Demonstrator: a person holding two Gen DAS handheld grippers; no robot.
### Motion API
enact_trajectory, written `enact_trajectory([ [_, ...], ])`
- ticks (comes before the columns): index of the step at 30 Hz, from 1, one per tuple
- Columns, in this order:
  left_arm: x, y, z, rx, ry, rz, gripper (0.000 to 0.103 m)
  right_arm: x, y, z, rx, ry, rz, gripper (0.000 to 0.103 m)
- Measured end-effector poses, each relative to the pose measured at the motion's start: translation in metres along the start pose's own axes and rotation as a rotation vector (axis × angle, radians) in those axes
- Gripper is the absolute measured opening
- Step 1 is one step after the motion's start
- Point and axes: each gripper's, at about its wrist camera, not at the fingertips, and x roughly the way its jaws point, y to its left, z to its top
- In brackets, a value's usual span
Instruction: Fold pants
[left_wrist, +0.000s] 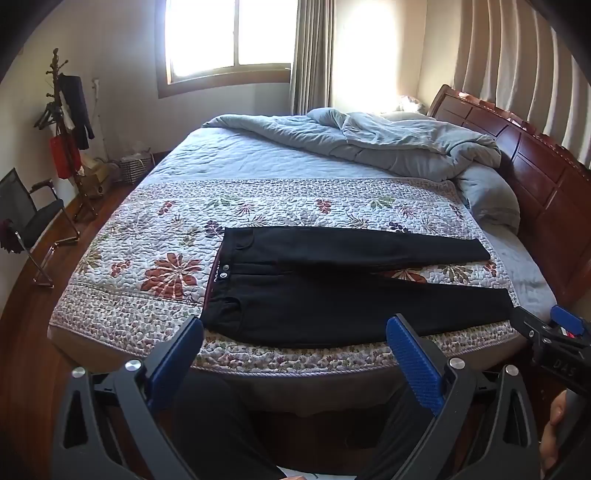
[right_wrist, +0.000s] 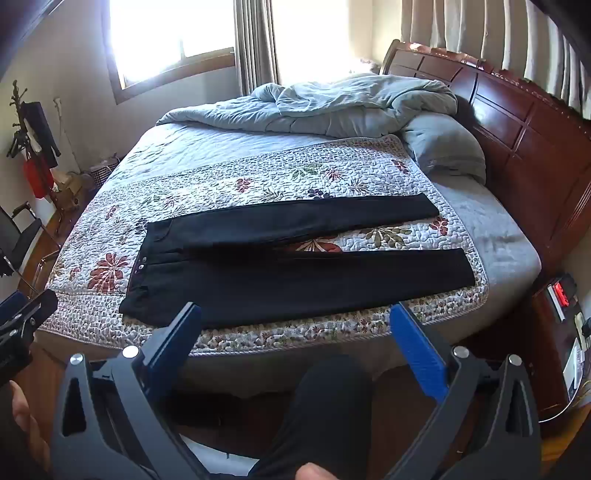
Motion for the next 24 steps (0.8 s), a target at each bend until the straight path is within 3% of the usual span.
enact_trajectory([
  [24, -0.0040, -0.0004, -0.0001, -0.001, 0.004, 0.000, 0.099, 0.0033, 0.0014, -0.0001, 0.003, -0.001, 0.002, 0.101],
])
